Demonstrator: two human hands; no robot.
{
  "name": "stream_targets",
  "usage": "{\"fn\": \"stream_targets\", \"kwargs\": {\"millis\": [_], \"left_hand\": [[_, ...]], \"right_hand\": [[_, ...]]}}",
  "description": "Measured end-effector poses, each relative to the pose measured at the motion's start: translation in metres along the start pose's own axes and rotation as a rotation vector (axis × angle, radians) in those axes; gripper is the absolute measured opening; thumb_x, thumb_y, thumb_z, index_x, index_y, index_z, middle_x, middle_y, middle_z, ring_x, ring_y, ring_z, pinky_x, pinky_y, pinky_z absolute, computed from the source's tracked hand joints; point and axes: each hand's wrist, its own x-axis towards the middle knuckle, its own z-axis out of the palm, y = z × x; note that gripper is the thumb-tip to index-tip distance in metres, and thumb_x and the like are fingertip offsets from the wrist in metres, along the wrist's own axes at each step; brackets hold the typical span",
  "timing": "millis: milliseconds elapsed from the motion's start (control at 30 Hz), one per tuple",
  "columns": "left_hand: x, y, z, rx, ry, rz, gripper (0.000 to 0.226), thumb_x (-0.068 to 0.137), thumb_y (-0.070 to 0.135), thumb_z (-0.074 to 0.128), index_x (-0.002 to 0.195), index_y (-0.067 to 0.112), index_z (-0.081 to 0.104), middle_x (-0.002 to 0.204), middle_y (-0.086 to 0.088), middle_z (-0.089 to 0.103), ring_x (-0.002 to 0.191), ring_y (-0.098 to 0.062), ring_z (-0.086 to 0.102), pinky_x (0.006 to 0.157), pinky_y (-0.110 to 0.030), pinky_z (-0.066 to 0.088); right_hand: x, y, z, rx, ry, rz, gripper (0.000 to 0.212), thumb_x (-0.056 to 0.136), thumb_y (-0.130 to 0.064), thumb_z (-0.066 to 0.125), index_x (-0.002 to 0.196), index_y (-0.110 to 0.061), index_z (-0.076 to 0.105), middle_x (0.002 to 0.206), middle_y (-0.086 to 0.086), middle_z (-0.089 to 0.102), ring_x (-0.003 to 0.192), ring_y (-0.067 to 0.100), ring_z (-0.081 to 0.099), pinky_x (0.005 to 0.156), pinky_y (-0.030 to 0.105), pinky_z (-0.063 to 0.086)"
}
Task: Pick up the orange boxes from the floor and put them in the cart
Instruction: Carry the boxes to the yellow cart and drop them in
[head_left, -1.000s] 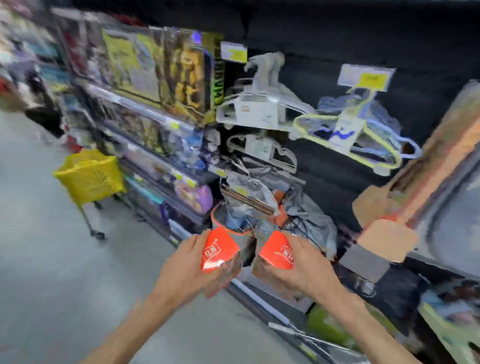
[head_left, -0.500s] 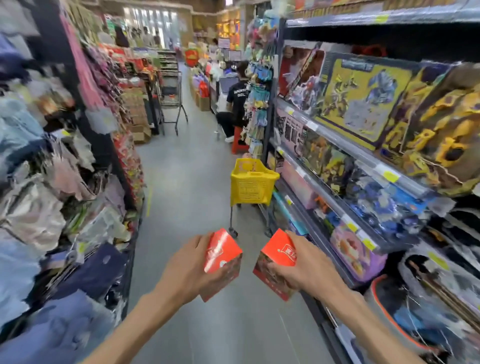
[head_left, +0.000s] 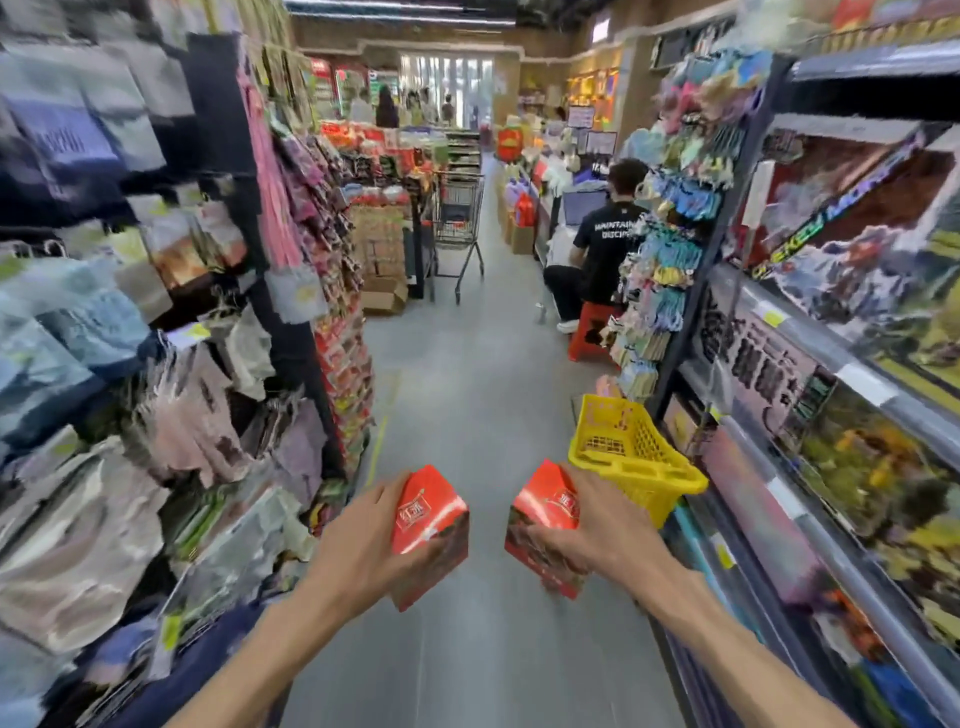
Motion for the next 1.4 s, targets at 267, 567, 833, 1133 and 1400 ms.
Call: {"fn": "stream_targets", "kwargs": {"millis": [267,567,833,1133,1400], "left_hand": [[0.214,-0.070,0.030,0.015,0.001,-0.015,0.086,0.073,0.085,0.048,0.141,0.034,0.035,0.124,0.013,0.054,0.112,-0.012,0.055,0.087,-0.036,0.048],[0.519,-0.102,0.075,0.035,-0.118,0.210,0.090,0.074,0.085,0.044,0.146,0.032,0.035,0.130,0.010,0.052,0.118,-0.014,0.052,0.094,-0.034,0.045],[0.763,-0.056,0.175,-0.012,-0.327,0.495,0.094,0.075,0.083,0.047,0.150,0.032,0.026,0.135,0.016,0.044,0.124,-0.007,0.044,0.098,-0.032,0.044],[0.953,0.044,0.305,-0.014,-0.599,0.843,0.100,0.071,0.091,0.041,0.149,0.029,0.032,0.136,0.014,0.045,0.122,-0.010,0.046,0.096,-0.024,0.041],[1.019,0.125,0.434,-0.011,-0.880,1.223,0.105,0.067,0.097,0.034,0.151,0.035,0.023,0.140,0.013,0.041,0.128,-0.013,0.044,0.102,-0.033,0.040]], "right_hand": [[0.233,0.038,0.034,-0.030,-0.010,-0.024,0.095,0.071,-0.081,0.060,0.148,-0.031,0.033,0.140,-0.006,0.052,0.126,0.018,0.050,0.096,0.037,0.046],[0.458,0.106,0.031,0.048,0.052,0.183,0.087,0.073,-0.076,0.060,0.146,-0.040,0.030,0.137,-0.014,0.050,0.125,0.013,0.048,0.092,0.036,0.046],[0.590,0.232,0.022,0.058,0.159,0.488,0.093,0.074,-0.077,0.058,0.150,-0.037,0.024,0.137,-0.009,0.049,0.127,0.016,0.045,0.095,0.036,0.044],[0.666,0.367,0.030,0.090,0.250,0.862,0.094,0.071,-0.082,0.054,0.148,-0.035,0.029,0.139,-0.007,0.048,0.131,0.018,0.043,0.102,0.037,0.041],[0.654,0.406,0.046,0.064,0.379,1.324,0.095,0.067,-0.088,0.049,0.146,-0.040,0.028,0.138,-0.015,0.047,0.127,0.014,0.044,0.103,0.035,0.042]]}}
